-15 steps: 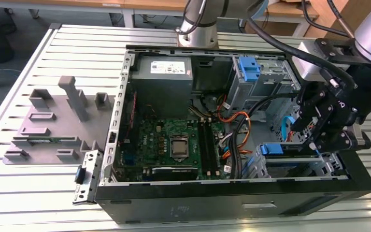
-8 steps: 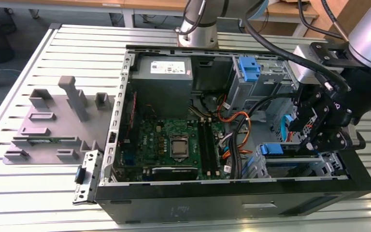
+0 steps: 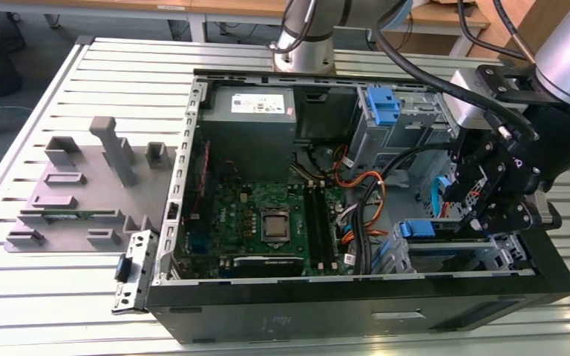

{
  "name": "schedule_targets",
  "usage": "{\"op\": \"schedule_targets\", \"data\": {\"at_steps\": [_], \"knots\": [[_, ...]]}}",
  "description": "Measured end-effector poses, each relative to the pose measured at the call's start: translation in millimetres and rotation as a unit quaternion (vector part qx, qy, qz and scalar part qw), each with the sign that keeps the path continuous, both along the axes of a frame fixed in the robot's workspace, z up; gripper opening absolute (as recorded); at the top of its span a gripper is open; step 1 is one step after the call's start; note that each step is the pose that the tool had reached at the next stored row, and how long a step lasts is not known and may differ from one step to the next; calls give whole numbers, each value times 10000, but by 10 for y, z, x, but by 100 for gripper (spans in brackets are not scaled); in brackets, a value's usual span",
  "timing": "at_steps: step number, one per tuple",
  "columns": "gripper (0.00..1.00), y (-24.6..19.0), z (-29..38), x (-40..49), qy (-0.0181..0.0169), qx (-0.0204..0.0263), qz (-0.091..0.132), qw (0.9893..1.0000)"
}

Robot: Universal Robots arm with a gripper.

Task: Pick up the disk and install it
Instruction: 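Insert the first disk wire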

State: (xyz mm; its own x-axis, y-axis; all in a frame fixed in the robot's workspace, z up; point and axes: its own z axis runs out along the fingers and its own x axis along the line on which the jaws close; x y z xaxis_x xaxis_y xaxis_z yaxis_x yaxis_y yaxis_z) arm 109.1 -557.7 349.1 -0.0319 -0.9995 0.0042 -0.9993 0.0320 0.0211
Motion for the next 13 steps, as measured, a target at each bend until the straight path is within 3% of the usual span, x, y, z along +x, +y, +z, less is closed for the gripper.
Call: {"op": "schedule_targets", "data": {"at_steps": [13], "knots": [[48,0,104,0,1,1,0,10000]]}}
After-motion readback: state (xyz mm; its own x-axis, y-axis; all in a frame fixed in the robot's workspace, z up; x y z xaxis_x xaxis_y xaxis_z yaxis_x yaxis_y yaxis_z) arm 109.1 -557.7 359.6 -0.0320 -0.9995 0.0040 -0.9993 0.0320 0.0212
